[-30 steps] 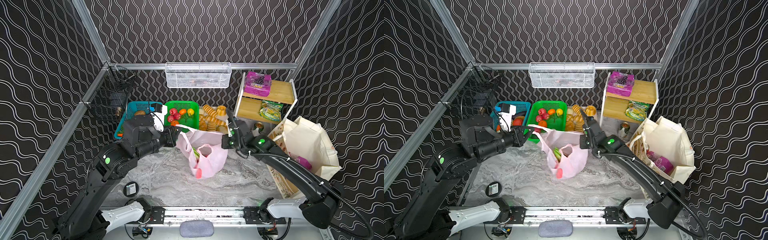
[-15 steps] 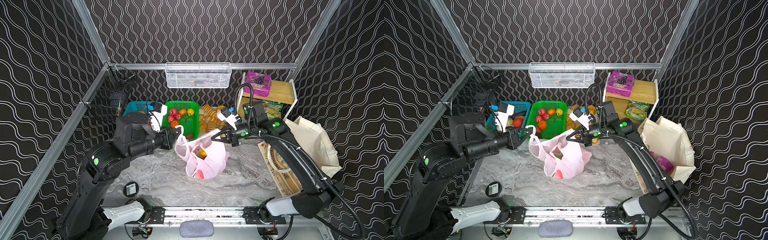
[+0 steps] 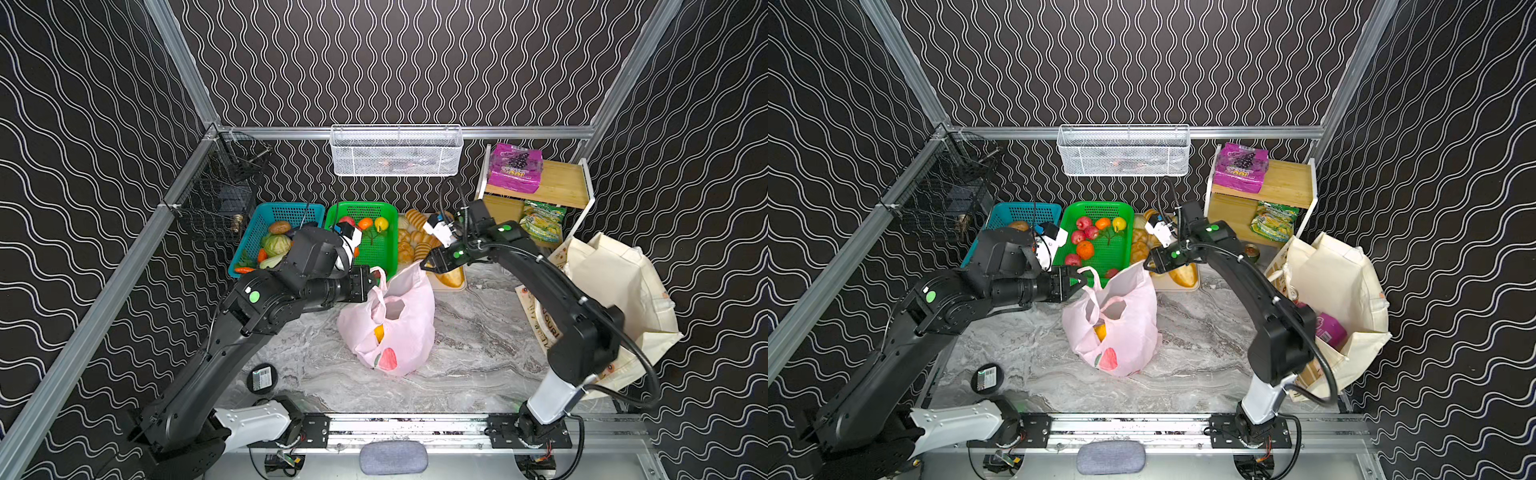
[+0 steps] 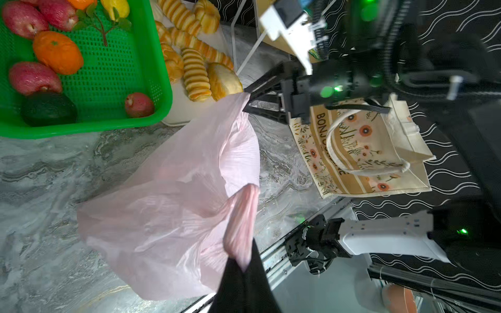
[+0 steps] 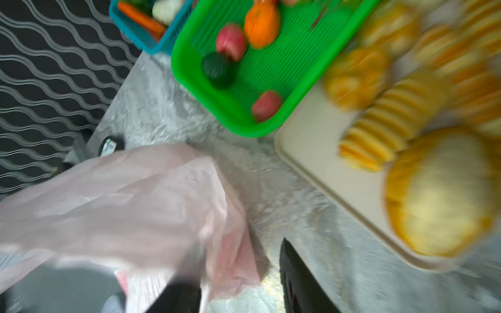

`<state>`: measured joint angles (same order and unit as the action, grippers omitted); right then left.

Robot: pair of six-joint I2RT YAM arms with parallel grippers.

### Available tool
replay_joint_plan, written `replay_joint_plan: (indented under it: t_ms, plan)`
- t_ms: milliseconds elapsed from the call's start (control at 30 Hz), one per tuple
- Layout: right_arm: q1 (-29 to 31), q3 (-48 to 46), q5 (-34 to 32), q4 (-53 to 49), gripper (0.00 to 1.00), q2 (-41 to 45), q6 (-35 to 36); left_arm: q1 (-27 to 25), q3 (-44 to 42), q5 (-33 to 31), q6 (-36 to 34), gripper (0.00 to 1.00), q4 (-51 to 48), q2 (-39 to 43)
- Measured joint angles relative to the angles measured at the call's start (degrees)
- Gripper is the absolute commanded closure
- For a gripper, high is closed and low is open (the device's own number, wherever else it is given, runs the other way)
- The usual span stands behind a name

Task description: Place the mixed food into the grocery bags and tie them

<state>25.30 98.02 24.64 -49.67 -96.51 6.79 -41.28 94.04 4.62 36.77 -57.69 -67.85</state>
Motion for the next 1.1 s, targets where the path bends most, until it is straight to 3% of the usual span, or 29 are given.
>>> replay_joint_plan:
  t_ms: [167, 300, 533, 800, 1000, 1100]
  plan:
    - [0.79, -18.08, -2.21, 14.21, 0.45, 21.81, 3.43, 0.04, 0.22, -2.64, 0.31, 1.00, 1.53, -0.79]
    - [7.04, -30.14, 2.08, 23.23, 0.46, 29.86, 11.87, 0.17, 0.22, -3.13, 0.17, 1.00, 1.92, -1.09]
    - [20.50, -27.52, 0.13, 21.90, 0.46, 21.38, 24.76, 0.28, 0.15, -4.04, -0.76, 1.00, 2.29, -1.07]
    - [24.87, -28.04, -15.02, 21.94, 0.38, 14.12, 27.71, 0.35, -0.87, -4.52, -0.76, 1.00, 2.95, 0.07]
    - [25.22, -25.03, -24.30, 18.67, 0.46, 8.09, 28.57, 0.35, -1.01, -4.48, -1.01, 1.00, 3.15, -0.04]
    - [25.22, -25.81, -27.47, 16.76, 0.63, 7.45, 28.52, 0.39, -1.01, -4.66, -1.16, 1.00, 3.15, 0.37]
